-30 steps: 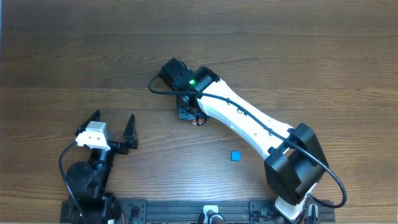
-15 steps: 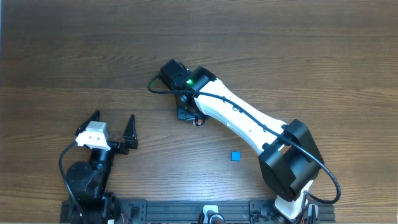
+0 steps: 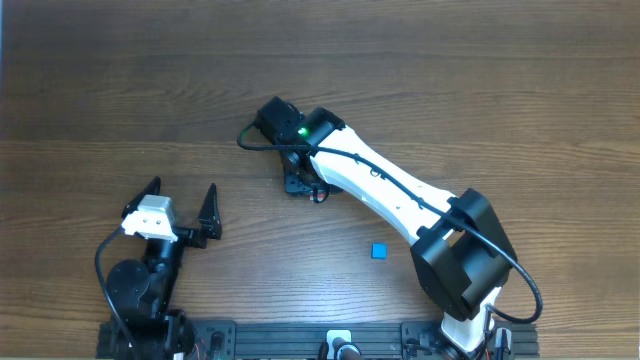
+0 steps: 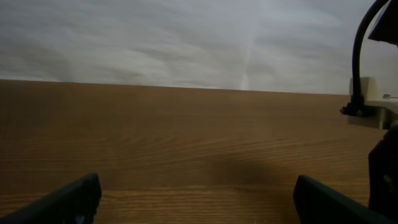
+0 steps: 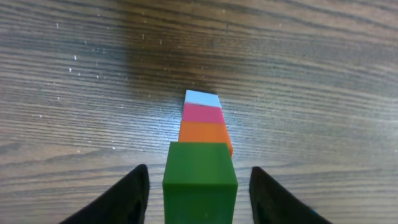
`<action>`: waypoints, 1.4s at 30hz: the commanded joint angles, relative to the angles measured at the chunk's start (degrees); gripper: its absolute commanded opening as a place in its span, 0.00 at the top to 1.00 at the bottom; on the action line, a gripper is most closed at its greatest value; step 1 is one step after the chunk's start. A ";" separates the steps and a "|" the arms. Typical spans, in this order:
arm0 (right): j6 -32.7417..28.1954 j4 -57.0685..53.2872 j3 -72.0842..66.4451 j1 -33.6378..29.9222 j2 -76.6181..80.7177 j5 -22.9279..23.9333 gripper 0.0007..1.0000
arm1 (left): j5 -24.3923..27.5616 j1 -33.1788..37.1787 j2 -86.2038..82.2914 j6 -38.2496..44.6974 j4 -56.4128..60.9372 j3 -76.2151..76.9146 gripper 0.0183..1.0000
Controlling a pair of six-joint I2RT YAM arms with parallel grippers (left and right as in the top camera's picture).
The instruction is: Stack Cubes
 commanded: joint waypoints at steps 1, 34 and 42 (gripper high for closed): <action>0.42 -0.04 -0.66 -0.02 0.55 0.11 0.41 | 0.48 -0.22 -0.42 0.85 0.15 -0.42 0.00; 0.33 4.44 -40.79 -2.36 -37.20 -1.20 0.01 | 0.48 -0.22 -0.42 0.85 0.15 -0.42 0.00; 1.46 15.17 -49.90 -2.36 -37.00 -2.54 0.01 | 0.48 -0.22 -0.42 0.85 0.15 -0.42 0.00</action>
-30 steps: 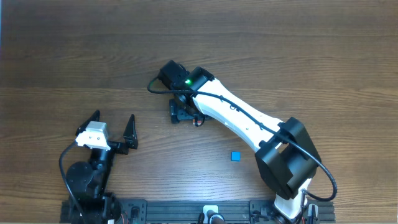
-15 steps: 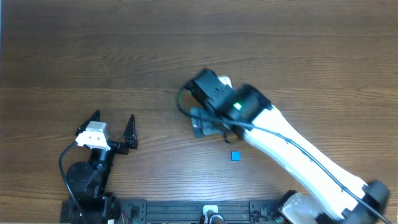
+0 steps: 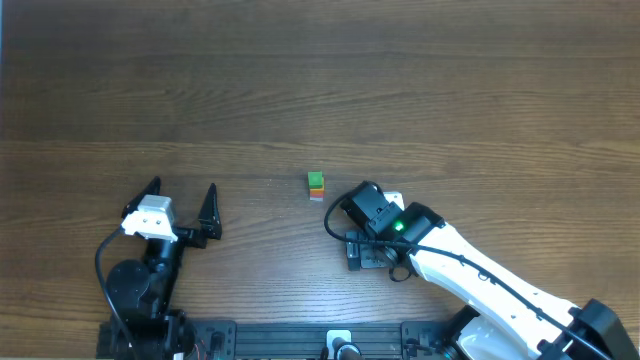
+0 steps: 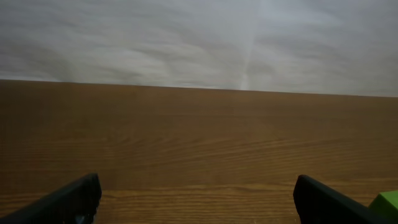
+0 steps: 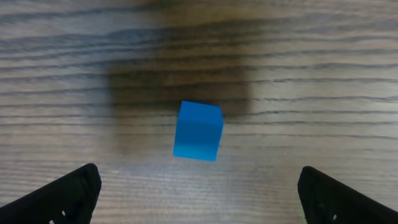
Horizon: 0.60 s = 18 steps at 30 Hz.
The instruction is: Stack Cubes
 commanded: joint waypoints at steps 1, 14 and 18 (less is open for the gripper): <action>2.49 3.89 -3.13 -0.20 -0.87 -0.92 0.01 | 0.48 -0.22 -0.42 0.85 0.13 -0.42 0.00; 6.12 8.92 -4.83 -0.20 5.25 0.33 0.05 | 0.48 -0.22 -0.42 0.85 0.13 -0.42 0.00; 6.12 9.09 -4.83 -0.20 5.51 0.37 0.11 | 0.48 -0.22 -0.42 0.85 0.13 -0.42 0.00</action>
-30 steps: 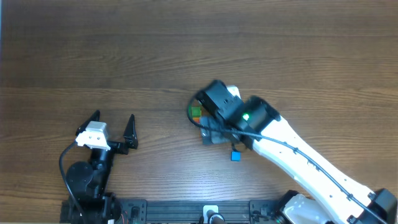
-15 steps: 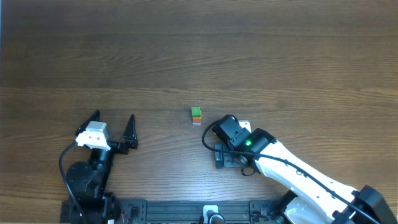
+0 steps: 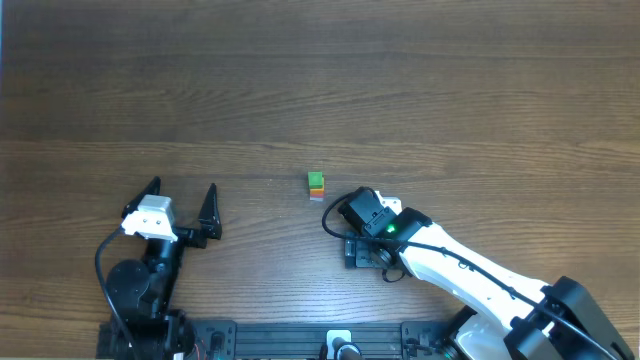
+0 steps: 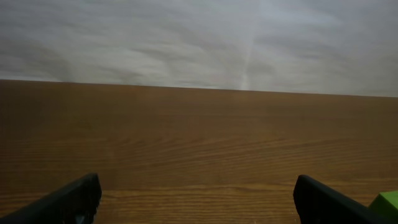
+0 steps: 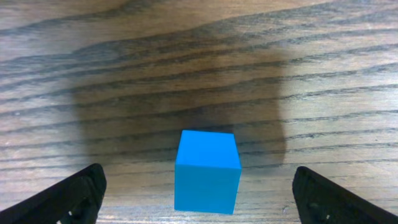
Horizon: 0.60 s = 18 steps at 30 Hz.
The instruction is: Stack Cubes
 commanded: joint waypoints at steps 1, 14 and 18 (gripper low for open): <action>0.96 0.24 -0.55 -0.20 0.55 0.92 0.14 | 0.48 -0.22 -0.42 0.85 0.13 -0.42 0.00; 1.40 0.55 -0.55 -0.20 1.38 2.34 0.44 | 0.50 -0.22 -0.42 0.85 0.13 -0.42 0.00; 1.40 0.96 -0.55 -0.20 1.99 2.36 0.47 | 0.48 -0.22 -0.42 0.85 0.13 -0.42 0.00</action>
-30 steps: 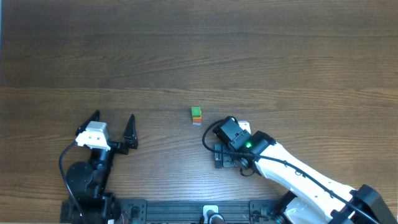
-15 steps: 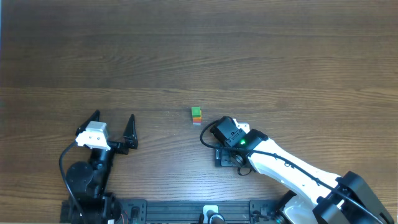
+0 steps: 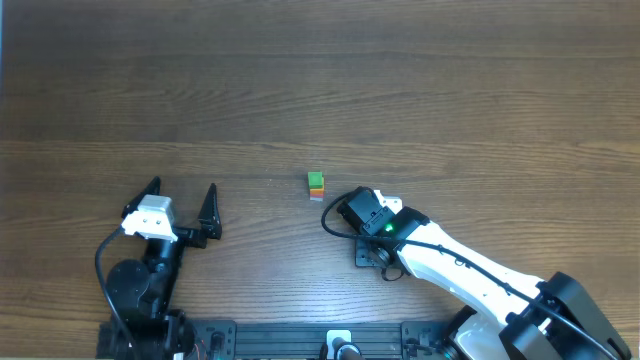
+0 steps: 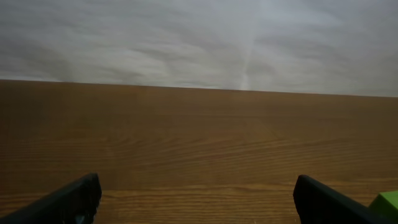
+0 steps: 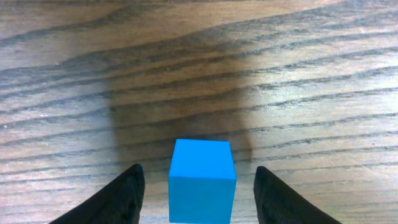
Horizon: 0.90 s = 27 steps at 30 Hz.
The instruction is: Stack Cubes
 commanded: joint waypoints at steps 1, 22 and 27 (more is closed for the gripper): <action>0.35 0.42 -0.52 -0.20 1.07 1.22 0.48 | 0.48 -0.22 -0.42 0.85 0.15 -0.42 0.00; 0.24 -0.37 1.03 -0.22 1.42 1.25 0.84 | 0.48 -0.22 -0.42 0.85 0.15 -0.42 0.00; -2.03 -8.57 11.93 -0.20 1.42 2.56 0.87 | 0.48 -0.22 -0.42 0.85 0.13 -0.42 0.00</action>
